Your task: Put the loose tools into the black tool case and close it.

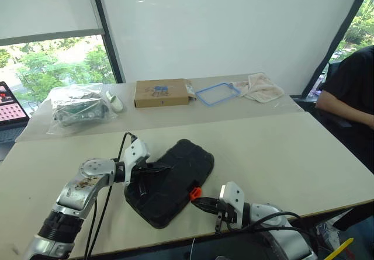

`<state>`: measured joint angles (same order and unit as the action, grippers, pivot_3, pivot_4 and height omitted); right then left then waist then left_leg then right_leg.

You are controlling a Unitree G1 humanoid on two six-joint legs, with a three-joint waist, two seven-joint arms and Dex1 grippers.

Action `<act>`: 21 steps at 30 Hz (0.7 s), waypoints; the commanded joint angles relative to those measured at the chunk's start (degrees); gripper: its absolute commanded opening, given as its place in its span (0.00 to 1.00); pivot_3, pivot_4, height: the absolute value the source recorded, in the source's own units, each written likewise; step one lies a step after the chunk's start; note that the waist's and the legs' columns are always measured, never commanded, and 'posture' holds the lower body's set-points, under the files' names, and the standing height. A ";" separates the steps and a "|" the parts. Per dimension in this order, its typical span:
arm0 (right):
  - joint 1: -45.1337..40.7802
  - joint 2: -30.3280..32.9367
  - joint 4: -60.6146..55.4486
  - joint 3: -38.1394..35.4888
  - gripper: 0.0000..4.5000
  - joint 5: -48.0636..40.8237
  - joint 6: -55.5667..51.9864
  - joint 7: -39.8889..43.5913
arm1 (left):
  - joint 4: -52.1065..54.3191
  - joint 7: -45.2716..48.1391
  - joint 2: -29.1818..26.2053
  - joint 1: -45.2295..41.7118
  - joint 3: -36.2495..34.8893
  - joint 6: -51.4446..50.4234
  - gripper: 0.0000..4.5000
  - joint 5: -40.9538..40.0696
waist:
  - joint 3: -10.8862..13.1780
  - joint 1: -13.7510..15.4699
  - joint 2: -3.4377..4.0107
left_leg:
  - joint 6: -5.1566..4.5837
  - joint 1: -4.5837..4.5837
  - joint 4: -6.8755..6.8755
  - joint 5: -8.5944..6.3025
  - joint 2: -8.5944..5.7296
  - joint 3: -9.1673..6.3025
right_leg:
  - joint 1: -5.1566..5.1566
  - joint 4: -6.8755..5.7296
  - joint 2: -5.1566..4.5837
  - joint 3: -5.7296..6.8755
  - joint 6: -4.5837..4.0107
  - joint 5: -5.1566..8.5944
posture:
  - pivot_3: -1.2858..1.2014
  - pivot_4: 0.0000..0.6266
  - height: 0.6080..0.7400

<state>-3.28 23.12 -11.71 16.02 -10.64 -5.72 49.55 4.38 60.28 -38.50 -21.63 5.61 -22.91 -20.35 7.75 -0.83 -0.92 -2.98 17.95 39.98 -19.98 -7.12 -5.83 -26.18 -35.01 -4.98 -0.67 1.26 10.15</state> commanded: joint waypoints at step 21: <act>-3.42 0.02 -4.65 -4.12 0.00 -5.14 2.23 1.68 | -0.29 0.48 -0.71 4.02 2.99 -1.46 0.01 2.25 | -0.01 0.19 0.03 | 0.00 -0.04 -0.06 0.00 -0.02 0.02 | 0.03 0.01 -0.03 -0.01 0.00 0.00 | 0.52 0.24 1.00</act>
<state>-6.04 23.24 -15.06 12.37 -14.83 -5.11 51.18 6.30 60.30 -39.00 -19.79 5.77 -23.60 -20.35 7.73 -0.64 -0.89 -2.98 17.91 39.92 -19.98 -7.13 -5.81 -26.15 -35.00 -5.02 -0.67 1.26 10.15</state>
